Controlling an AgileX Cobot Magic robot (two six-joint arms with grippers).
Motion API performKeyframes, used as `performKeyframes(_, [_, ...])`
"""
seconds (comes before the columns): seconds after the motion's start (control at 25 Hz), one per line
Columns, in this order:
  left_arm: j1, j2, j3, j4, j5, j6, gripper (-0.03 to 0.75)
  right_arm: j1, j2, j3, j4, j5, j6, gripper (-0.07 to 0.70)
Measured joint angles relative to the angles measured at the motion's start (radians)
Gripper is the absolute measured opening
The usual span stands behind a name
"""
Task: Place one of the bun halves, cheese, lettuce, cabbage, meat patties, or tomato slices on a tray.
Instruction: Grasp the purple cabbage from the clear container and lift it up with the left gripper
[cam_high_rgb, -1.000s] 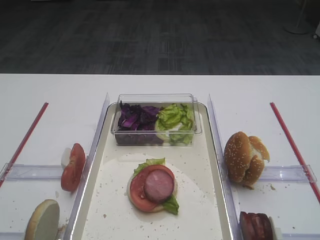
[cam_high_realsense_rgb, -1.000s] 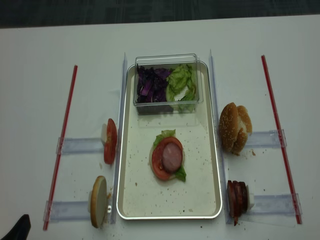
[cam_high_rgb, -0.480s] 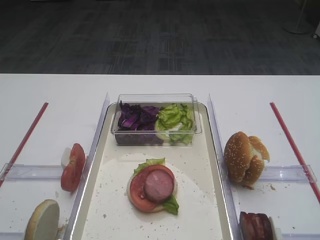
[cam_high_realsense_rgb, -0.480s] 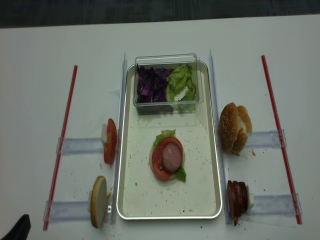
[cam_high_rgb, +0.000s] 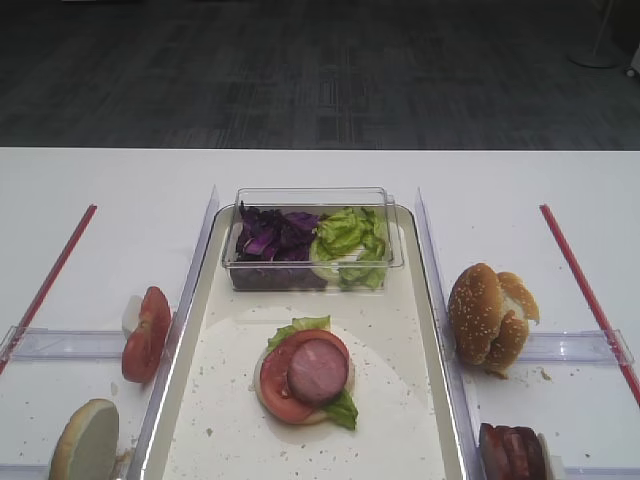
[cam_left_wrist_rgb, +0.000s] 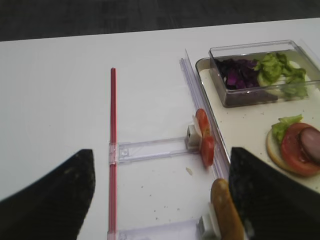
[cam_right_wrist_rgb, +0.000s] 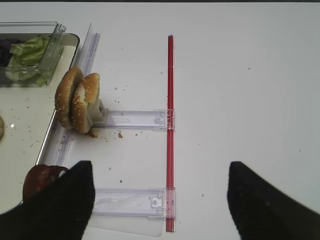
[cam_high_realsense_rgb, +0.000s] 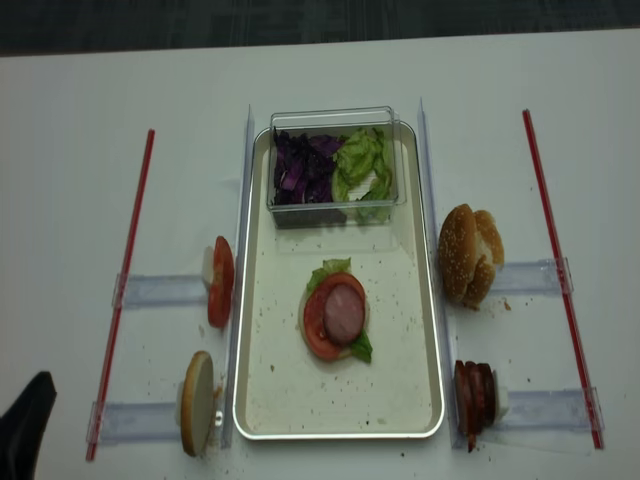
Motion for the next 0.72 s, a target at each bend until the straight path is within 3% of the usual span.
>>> performKeyframes(0.2, [0.000, 0.258, -0.072, -0.085, -0.140, 0.073, 0.509, 0.000, 0.000, 0.000, 0.000, 0.000, 0.000, 0.571])
performKeyframes(0.36, [0.000, 0.513, -0.171, -0.161, -0.211, 0.137, 0.509, 0.000, 0.000, 0.000, 0.000, 0.000, 0.000, 0.571])
performKeyframes(0.72, [0.000, 1.075, -0.514, -0.218, -0.212, 0.215, 0.509, 0.000, 0.000, 0.000, 0.000, 0.000, 0.000, 0.571])
